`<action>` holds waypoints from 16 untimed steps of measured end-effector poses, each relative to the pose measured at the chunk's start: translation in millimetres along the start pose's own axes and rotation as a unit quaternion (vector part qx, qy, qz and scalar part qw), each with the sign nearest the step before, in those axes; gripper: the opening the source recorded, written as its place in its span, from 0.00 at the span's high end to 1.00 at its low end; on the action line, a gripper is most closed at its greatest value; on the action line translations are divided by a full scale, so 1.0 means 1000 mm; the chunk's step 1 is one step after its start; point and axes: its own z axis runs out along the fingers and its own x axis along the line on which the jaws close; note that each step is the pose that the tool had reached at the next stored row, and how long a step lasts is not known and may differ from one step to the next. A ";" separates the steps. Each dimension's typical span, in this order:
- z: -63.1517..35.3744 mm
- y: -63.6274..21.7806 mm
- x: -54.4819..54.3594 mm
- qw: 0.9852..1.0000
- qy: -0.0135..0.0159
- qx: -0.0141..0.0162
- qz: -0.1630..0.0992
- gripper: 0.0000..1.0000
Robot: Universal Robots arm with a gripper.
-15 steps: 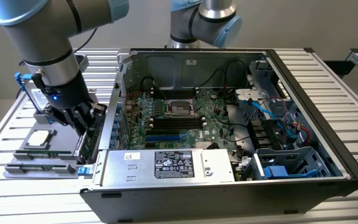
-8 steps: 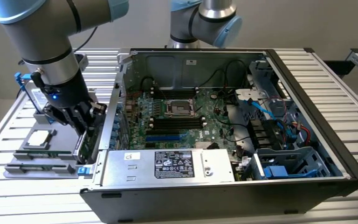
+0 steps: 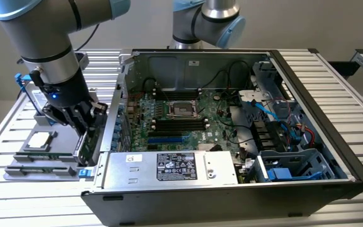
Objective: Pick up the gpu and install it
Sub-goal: 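Pick up the gpu and move the gpu toward the slot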
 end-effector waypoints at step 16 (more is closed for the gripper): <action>-0.0270 0.0000 0.000 1.000 0.000 0.000 0.000 0.73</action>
